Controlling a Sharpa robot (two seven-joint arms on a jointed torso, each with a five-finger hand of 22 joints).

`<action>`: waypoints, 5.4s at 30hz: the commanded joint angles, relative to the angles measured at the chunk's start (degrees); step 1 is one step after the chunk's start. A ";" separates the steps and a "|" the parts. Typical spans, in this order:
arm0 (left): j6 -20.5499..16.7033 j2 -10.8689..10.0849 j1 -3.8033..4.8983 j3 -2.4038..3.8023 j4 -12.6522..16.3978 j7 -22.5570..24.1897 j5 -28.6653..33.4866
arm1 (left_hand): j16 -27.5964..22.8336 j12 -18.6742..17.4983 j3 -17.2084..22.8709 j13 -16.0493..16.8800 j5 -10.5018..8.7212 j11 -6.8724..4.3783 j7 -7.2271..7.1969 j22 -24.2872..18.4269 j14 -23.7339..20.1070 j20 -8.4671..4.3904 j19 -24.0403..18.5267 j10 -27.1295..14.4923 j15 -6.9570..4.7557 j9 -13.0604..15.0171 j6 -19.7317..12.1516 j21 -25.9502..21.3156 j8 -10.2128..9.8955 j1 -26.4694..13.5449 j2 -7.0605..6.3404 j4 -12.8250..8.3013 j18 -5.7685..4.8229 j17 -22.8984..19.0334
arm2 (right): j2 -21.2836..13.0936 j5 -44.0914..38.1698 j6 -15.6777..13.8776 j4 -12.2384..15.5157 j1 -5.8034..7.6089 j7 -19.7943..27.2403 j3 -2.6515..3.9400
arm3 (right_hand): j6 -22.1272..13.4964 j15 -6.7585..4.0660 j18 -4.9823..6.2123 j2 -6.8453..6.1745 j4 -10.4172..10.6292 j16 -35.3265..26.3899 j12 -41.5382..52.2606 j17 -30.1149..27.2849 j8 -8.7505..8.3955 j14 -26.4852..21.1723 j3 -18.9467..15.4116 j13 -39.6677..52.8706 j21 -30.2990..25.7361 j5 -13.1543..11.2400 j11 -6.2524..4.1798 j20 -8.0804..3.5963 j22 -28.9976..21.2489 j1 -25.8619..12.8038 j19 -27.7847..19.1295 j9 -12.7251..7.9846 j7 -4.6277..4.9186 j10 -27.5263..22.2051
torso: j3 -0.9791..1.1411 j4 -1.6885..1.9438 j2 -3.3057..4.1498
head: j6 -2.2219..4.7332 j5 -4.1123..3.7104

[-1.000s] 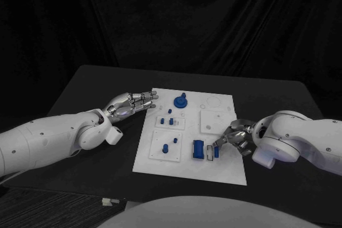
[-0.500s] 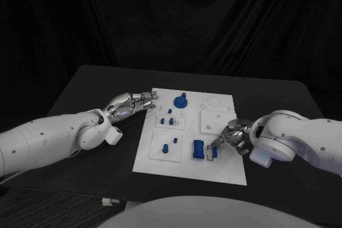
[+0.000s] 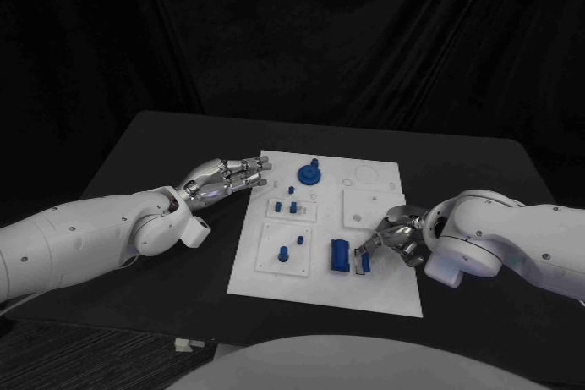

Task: Assemble the parts on the task board

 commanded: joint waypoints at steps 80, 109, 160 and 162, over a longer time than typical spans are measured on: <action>1.17 -0.01 -0.50 0.05 0.03 0.14 0.37 | 0.44 0.51 0.99 0.17 0.36 0.70 0.55 -0.16 0.54 0.08 0.64 1.01 0.01 0.20 1.54 0.41 0.64 -0.20 -0.60 -0.27 -1.25 0.12 | -7.64 -2.73 1.61 5.51 -0.16 13.68 0.00 | -0.38 0.66 -0.44 9.34 24.16 0.86 0.14 2.98 -1.17 3.79 -29.73 15.10 2.12 -28.59 0.82 0.63 9.15 -20.69 0.41 -7.45 0.49 6.19 | 0.00 -0.01 -0.01 | 0.01 0.30; 1.21 -0.09 -0.60 0.05 0.05 0.28 0.37 | 0.45 0.53 1.08 0.17 0.36 0.80 0.62 -0.20 0.56 0.07 0.65 1.08 -0.03 0.22 1.70 0.41 0.69 -0.23 -0.63 -0.30 -1.30 0.12 | -8.23 -9.43 6.77 8.14 -2.82 12.02 -0.02 | -8.04 2.03 -0.48 13.30 24.06 0.94 0.14 2.80 -7.43 3.69 -40.82 15.10 2.77 -28.70 2.97 1.85 9.14 -19.42 0.09 -16.96 2.78 6.19 | 0.00 -0.02 -0.03 | 0.01 0.24; 1.17 -0.28 -0.81 0.05 0.02 0.55 0.37 | 0.47 0.54 1.25 0.17 0.38 0.93 0.72 -0.23 0.63 0.07 0.73 1.17 -0.03 0.21 1.75 0.43 0.72 -0.30 -0.77 -0.39 -1.42 0.13 | -11.85 -19.83 0.22 14.96 -3.95 18.03 -0.04 | -8.30 2.22 -0.48 14.63 24.02 1.02 0.14 2.80 -6.49 3.73 -42.79 15.10 3.11 -28.69 3.70 2.06 9.15 -16.78 0.23 -19.75 3.64 6.19 | -0.01 -0.04 -0.04 | 0.01 0.50; 1.13 -0.33 -0.82 0.05 0.03 0.53 0.37 | 0.47 0.54 1.25 0.17 0.38 0.93 0.72 -0.23 0.63 0.07 0.73 1.17 -0.03 0.21 1.75 0.43 0.72 -0.30 -0.77 -0.39 -1.42 0.13 | -11.70 -19.86 0.50 14.80 -4.14 17.75 -0.04 | -8.34 2.22 -0.48 14.62 24.03 1.01 0.14 2.74 -6.52 3.72 -42.81 15.10 3.09 -28.69 3.70 2.06 9.14 -16.79 0.22 -19.78 3.64 6.19 | 0.00 -0.03 -0.03 | 0.01 0.64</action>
